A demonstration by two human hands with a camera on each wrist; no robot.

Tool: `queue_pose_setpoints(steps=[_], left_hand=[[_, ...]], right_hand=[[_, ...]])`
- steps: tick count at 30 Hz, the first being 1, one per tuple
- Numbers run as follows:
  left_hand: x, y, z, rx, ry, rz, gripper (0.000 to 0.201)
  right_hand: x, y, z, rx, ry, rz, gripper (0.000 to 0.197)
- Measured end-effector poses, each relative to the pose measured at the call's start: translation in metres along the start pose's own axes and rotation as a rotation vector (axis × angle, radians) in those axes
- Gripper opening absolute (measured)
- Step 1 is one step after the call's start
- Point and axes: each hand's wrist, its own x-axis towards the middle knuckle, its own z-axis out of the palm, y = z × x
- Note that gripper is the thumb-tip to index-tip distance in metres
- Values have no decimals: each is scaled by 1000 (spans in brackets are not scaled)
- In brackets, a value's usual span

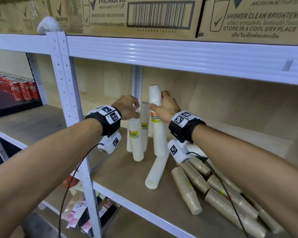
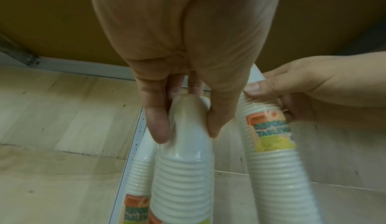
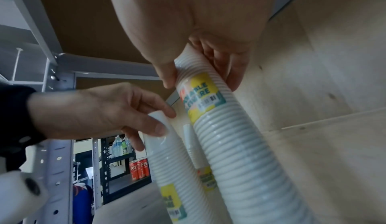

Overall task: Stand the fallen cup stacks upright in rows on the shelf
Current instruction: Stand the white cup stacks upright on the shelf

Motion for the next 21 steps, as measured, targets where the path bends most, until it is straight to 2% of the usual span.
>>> queue_pose_setpoints(steps=[10,16,21], left_hand=[[7,-12,5,3,55,-29,43],[8,-18,13,-47,63,-39,43],[10,-18,15,-55,19,-23,45]], right_hand=[[-8,6,47,200,-12,95,52],[-19,21,67,202,-93,144,52],[-22,29,76,206,-140,171,52]])
